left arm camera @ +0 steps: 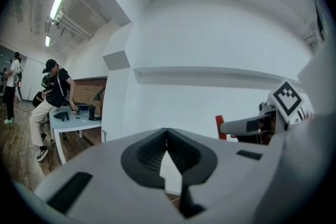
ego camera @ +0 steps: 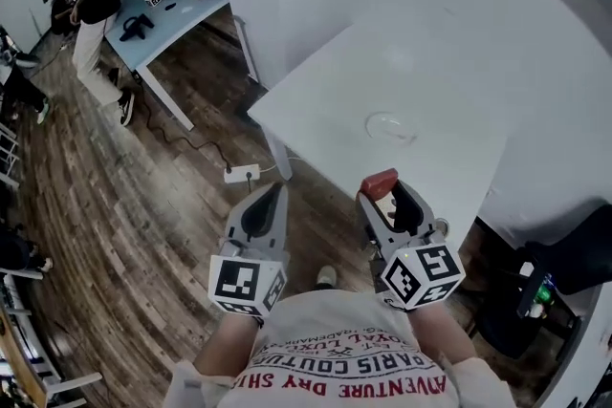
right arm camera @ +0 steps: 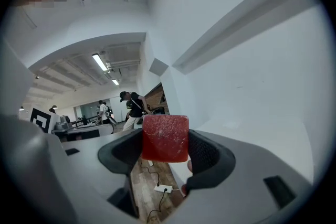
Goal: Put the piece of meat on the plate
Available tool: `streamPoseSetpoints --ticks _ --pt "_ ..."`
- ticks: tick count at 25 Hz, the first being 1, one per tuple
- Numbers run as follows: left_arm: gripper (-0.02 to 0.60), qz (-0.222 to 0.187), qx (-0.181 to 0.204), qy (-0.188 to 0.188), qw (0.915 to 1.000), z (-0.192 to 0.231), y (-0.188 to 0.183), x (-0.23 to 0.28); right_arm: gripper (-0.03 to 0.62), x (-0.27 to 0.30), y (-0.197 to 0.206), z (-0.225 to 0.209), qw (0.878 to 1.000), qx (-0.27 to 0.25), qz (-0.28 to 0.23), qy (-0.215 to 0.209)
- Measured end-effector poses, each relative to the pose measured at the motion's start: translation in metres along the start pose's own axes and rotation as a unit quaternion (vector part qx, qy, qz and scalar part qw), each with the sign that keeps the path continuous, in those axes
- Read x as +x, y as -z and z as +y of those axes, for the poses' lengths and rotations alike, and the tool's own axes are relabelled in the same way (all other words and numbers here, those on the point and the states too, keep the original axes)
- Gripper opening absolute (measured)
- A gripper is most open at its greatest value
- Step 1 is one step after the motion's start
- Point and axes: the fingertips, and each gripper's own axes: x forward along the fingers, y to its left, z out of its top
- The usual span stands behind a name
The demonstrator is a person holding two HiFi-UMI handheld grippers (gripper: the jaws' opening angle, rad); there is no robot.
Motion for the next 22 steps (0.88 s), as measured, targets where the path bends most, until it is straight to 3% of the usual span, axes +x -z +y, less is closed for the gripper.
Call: streamPoseSetpoints --ticks 6,12,18,22 --pt "0.006 0.007 0.004 0.027 0.9996 0.0 -0.007 0.083 0.276 0.038 -0.018 -0.062 0.999 0.01 0.0 0.04" --pt "0.006 0.028 0.0 0.081 0.9963 -0.015 0.005 0.162 0.277 0.067 -0.022 -0.114 0.997 0.019 0.004 0.081" --pt "0.006 0.041 0.002 0.158 0.9866 -0.02 0.007 0.244 0.277 0.098 -0.028 -0.157 0.989 0.022 0.005 0.146" --pt "0.006 0.059 0.015 0.216 0.9745 -0.026 0.01 0.306 0.277 0.118 -0.028 -0.197 0.978 0.048 0.011 0.204"
